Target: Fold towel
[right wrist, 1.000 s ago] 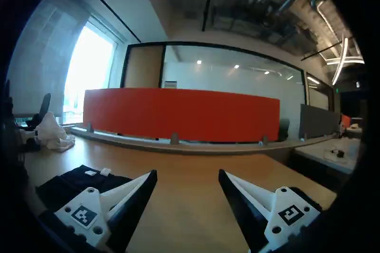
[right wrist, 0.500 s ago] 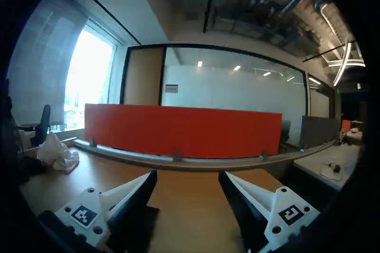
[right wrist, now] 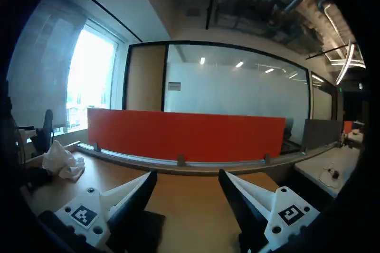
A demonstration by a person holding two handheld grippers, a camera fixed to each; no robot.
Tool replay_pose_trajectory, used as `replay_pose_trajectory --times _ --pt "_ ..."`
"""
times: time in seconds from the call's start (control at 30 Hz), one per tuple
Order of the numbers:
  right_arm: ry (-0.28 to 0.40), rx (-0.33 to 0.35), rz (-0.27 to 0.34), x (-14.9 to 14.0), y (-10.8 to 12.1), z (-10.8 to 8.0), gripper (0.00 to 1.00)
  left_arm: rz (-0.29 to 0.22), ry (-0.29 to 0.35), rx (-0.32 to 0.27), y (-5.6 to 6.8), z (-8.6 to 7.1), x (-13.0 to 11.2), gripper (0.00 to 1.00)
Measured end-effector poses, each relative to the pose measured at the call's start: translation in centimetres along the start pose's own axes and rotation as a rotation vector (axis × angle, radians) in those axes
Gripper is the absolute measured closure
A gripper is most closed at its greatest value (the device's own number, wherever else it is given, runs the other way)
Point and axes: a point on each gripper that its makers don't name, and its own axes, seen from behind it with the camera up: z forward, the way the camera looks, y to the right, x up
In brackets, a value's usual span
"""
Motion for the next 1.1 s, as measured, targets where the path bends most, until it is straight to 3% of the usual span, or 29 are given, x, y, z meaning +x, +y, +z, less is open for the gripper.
replay_pose_trajectory --times 0.67,1.1 --pt "-0.067 0.136 -0.09 -0.4 -2.1 -1.1 0.0 0.019 -0.125 -0.159 3.8 -0.5 -1.8 0.04" --pt "-0.204 0.316 -0.171 -4.5 -4.7 -2.8 0.0 0.092 -0.243 -0.27 5.7 -0.7 -5.8 0.04"
